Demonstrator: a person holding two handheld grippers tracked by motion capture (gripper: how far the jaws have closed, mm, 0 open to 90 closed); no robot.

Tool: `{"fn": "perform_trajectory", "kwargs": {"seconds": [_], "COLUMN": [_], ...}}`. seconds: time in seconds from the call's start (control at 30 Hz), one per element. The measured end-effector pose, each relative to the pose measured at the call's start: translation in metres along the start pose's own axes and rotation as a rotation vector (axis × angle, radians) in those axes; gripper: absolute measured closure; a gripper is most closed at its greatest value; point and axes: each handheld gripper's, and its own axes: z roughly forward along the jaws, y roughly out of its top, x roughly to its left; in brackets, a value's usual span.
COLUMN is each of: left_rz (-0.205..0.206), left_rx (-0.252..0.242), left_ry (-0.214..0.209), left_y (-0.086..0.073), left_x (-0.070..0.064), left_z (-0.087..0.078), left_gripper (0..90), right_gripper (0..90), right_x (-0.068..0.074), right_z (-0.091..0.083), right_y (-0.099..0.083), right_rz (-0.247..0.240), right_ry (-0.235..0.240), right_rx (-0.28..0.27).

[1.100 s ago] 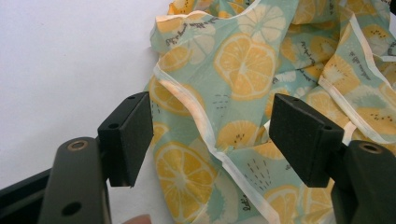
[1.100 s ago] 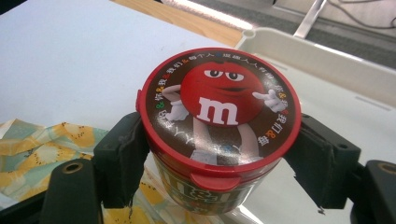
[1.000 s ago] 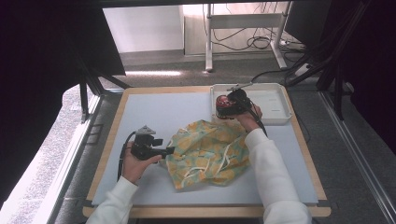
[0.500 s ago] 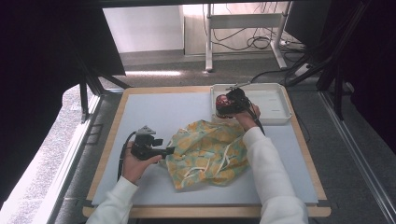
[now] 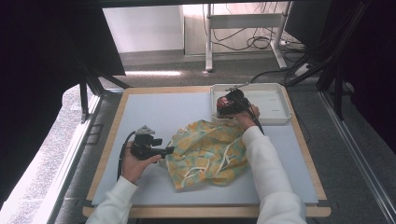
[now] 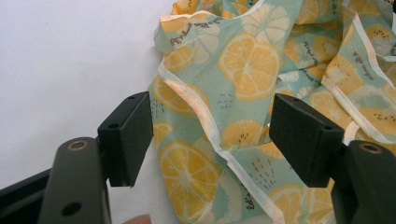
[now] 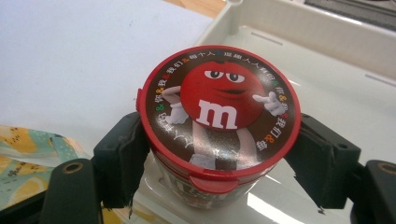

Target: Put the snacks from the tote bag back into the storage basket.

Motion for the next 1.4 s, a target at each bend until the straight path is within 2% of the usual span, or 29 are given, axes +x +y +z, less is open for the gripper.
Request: {"fn": "perform_trajectory", "kwargs": {"seconds": [0.07,0.2,0.27,0.37,0.47,0.73,0.9,0.97,1.03,1.2,1.4], "left_rz": [-0.001,0.000,0.001,0.003,0.002,-0.012,-0.013,-0.007,-0.005,0.006,0.006], "left_rx": [0.000,0.001,0.002,0.003,0.001,-0.003,-0.011,-0.008,-0.011,-0.015,-0.020], "left_ry": [-0.001,-0.003,-0.003,-0.006,-0.007,0.000,0.007,0.009,0.009,0.010,0.014], "left_y": [0.000,0.000,0.000,0.000,0.001,0.000,0.001,0.001,0.001,0.002,0.003], "left_x": [0.000,0.000,0.000,0.000,0.001,0.006,0.005,0.005,0.003,-0.001,-0.001], "left_z": [0.000,0.000,0.000,0.000,-0.001,-0.004,-0.005,-0.005,-0.006,-0.008,-0.009], "left_gripper": [30.4,30.4,30.3,30.2,30.2,30.3,30.3,30.3,30.3,30.3,30.3], "right_gripper": [25.1,24.5,19.1,14.5,13.8,13.6,15.7,17.8,18.3,20.4,21.5], "right_x": [0.000,0.001,0.001,-0.001,-0.003,-0.001,0.003,0.005,0.007,0.016,0.020], "right_z": [0.002,0.004,0.004,0.000,-0.008,-0.032,-0.046,-0.054,-0.063,-0.086,-0.119], "right_y": [-0.001,-0.002,-0.003,-0.002,0.000,-0.002,-0.005,-0.006,-0.008,-0.020,-0.041], "right_rz": [0.008,0.010,0.028,0.059,0.069,0.042,0.027,0.024,0.016,0.000,-0.049], "right_ry": [0.015,0.016,0.039,0.033,0.052,0.067,0.093,0.128,0.141,0.156,0.155], "right_rx": [0.017,0.030,0.044,0.024,0.006,-0.064,-0.099,-0.124,-0.149,-0.194,-0.215]}}
